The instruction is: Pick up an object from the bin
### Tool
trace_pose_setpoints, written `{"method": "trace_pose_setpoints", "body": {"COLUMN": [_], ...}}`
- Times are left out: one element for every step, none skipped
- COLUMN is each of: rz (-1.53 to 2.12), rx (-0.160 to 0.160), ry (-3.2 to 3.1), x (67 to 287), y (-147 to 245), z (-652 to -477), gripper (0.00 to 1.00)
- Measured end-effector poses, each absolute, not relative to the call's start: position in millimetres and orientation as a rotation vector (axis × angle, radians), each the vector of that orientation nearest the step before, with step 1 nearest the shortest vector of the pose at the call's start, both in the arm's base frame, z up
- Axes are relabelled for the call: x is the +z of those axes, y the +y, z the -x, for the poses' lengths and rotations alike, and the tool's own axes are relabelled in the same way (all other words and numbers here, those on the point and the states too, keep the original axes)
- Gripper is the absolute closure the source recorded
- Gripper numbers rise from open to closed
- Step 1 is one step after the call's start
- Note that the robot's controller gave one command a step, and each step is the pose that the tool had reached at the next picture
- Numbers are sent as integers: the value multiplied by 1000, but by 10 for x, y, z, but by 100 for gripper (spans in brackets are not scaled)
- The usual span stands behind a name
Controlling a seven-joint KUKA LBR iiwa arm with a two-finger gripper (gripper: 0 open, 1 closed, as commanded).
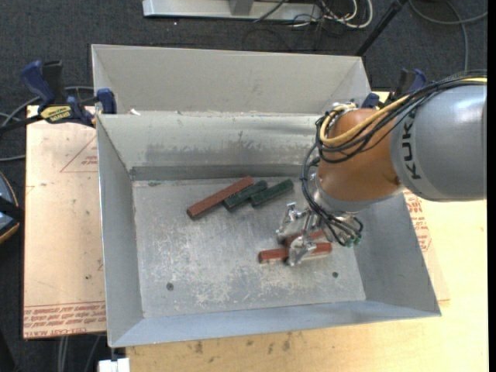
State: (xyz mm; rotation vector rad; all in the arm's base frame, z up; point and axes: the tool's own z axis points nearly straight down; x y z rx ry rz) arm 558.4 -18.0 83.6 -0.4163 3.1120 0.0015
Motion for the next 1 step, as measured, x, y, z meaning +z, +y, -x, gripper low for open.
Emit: {"method": "trace_pose_setpoints", "body": {"rz": [488], "rx": [2], "ry": [3101], "x": [1966], "y": [-187], "z": [-5413], "gripper": [100]}}
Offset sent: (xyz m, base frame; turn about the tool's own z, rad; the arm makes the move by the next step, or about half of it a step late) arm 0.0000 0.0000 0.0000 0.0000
